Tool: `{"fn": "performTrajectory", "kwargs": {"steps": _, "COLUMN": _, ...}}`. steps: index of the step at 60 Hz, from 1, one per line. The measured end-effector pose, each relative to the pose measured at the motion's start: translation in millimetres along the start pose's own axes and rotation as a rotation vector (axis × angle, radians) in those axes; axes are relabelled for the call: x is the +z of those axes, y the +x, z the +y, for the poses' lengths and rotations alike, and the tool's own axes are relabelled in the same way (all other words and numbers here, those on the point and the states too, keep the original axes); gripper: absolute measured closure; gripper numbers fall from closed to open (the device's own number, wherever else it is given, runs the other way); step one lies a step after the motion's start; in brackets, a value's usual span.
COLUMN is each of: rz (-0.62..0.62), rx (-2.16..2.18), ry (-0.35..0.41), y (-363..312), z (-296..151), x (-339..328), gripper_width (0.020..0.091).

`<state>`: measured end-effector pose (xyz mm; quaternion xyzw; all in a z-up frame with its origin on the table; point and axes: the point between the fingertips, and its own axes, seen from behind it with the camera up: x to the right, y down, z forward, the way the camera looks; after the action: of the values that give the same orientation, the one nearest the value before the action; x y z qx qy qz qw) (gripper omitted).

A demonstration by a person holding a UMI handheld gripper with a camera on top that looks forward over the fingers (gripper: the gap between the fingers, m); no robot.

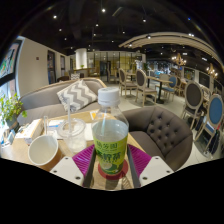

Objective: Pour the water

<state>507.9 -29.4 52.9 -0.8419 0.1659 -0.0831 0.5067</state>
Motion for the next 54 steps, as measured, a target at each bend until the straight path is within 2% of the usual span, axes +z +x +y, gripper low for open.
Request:
{"fn": "performTrajectory", "kwargs": {"steps": 5, "rz": 0.016, "rx": 0.037, "ry": -0.063, "y": -1.0, "z": 4.4, "x": -27.1, "gripper_width": 0.0262}}
{"fn": "performTrajectory", "kwargs": {"steps": 6, "rz": 0.019, "rx": 0.042, "ry": -0.07, "y": -0.5, "z": 4.6, "x": -31.7, "gripper_width": 0.0238}}
{"fn": "performTrajectory", "kwargs": {"steps": 9, "rz": 0.026, "rx": 0.051, "ry": -0.095, "y": -1.5, "z": 4.9, "x": -48.1, "gripper_width": 0.0261}}
{"fn": "performTrajectory", "kwargs": {"steps": 26, "rz": 0.054, "rx": 0.021, "ry": -0.222, "y": -27.2, "z": 10.4, "x": -178.0, "gripper_width": 0.0252}}
{"fn": "performTrajectory", "kwargs": {"steps": 38, "rz": 0.061, "rx": 0.0, "ry": -0.235, "y": -46.1, "z": 9.6, "x": -243.5, "gripper_width": 0.0248}}
{"fn": "performTrajectory", "kwargs": {"steps": 54, "rz": 0.087, "rx": -0.008, "ry": -0.198, "y": -52.9, "z": 4.1, "x": -261.8, "gripper_width": 0.0251}}
